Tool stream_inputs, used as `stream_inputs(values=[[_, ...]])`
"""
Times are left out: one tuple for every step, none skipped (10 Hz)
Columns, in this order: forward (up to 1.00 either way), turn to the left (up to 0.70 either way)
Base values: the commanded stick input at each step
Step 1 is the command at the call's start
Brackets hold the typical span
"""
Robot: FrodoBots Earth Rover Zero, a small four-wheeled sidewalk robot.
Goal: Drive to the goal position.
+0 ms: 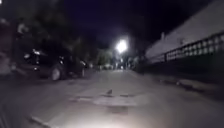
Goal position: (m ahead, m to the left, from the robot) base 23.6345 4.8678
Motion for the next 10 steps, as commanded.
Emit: stream_inputs(values=[[0.70,-0.17],[0.70,-0.02],[0.70,0.00],[0.70,-0.07],[0.70,-0.35],[0.70,-0.35],[0.70,-0.35],[0.70,-0.35],[0.70,-0.35],[0.70,-0.35]])
